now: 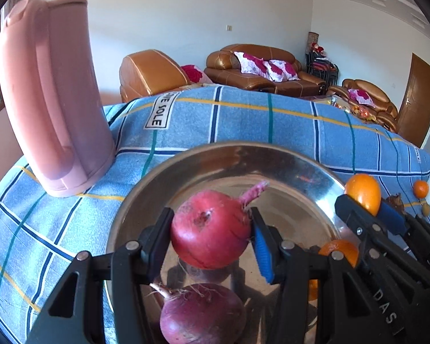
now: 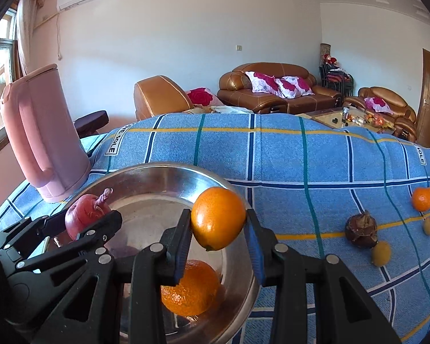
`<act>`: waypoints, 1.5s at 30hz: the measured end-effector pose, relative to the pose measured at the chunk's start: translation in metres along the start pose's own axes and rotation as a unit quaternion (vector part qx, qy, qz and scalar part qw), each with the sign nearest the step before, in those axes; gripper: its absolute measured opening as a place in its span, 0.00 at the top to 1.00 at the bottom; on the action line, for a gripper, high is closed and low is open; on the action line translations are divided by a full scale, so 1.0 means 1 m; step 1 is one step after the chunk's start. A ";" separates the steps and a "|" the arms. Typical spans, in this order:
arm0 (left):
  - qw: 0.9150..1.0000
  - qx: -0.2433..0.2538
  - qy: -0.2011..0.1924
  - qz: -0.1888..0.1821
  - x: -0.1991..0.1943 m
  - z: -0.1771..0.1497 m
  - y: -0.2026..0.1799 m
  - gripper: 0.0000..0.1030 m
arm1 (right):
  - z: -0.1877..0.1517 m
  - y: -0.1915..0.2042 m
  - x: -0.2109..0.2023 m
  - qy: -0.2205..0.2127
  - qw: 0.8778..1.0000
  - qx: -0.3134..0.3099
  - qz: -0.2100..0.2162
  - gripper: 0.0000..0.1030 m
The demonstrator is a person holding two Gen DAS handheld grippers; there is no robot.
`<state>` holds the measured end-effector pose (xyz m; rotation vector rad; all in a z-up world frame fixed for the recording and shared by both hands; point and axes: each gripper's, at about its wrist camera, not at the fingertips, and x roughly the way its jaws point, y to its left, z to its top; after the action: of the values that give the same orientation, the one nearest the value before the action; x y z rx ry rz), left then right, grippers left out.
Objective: Organize fruits
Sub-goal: 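Carry the pomegranate with the left tool while the right tool carries the orange to the bowl, then open the left tool in the bowl while the right tool releases the orange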
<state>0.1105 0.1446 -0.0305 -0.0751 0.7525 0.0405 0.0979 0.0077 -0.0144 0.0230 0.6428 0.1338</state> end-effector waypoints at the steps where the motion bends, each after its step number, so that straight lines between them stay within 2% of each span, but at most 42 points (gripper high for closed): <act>1: 1.000 -0.004 0.002 -0.003 0.001 -0.001 0.001 0.48 | 0.001 0.001 0.003 0.004 1.000 -0.002 0.002 0.62; 4: 1.000 0.006 0.005 0.019 0.002 -0.002 -0.002 0.48 | 0.002 0.007 0.013 0.024 1.000 -0.013 0.007 0.62; 10: 0.999 0.001 0.037 0.033 0.010 -0.005 0.001 0.48 | -0.001 0.014 0.027 0.059 0.998 -0.026 0.012 0.62; 14: 0.998 0.002 0.041 0.038 0.011 -0.008 0.003 0.48 | -0.001 0.015 0.034 0.077 0.997 -0.028 0.014 0.62; 26: 0.998 0.006 0.036 0.045 0.010 -0.007 0.003 0.48 | -0.001 0.015 0.034 0.078 0.996 -0.025 0.021 0.62; 29: 0.998 0.019 0.017 0.058 0.005 -0.008 -0.002 0.47 | -0.001 0.011 0.026 0.060 0.998 -0.019 0.021 0.60; 31: 0.996 0.033 -0.008 0.078 -0.002 -0.009 -0.006 0.42 | -0.002 0.008 0.018 0.041 0.999 -0.011 0.015 0.56; 33: 0.995 0.035 -0.023 0.089 -0.008 -0.008 -0.008 0.30 | -0.003 0.002 0.008 0.018 1.000 0.004 0.004 0.53; 35: 0.995 0.022 -0.033 0.088 -0.012 -0.008 -0.004 0.17 | -0.003 -0.007 -0.002 -0.004 1.000 0.027 -0.003 0.45; 37: 0.996 0.003 -0.045 0.081 -0.017 -0.008 0.003 0.05 | -0.005 -0.017 -0.013 -0.028 0.998 0.052 -0.009 0.29; 38: 0.996 -0.006 -0.051 0.076 -0.019 -0.008 0.004 0.00 | -0.005 -0.021 -0.019 -0.040 0.997 0.062 -0.009 0.27; 41: 0.995 -0.014 -0.072 0.064 -0.028 -0.009 0.005 0.00 | -0.008 -0.026 -0.033 -0.069 0.995 0.074 -0.026 0.23; 45: 0.993 0.004 -0.099 0.068 -0.037 -0.015 -0.005 0.00 | -0.013 -0.025 -0.051 -0.107 0.989 0.070 -0.070 0.23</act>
<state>0.0738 0.1385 -0.0158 -0.0110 0.5577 0.1719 0.0529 -0.0244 0.0037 0.1265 0.4359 -0.0493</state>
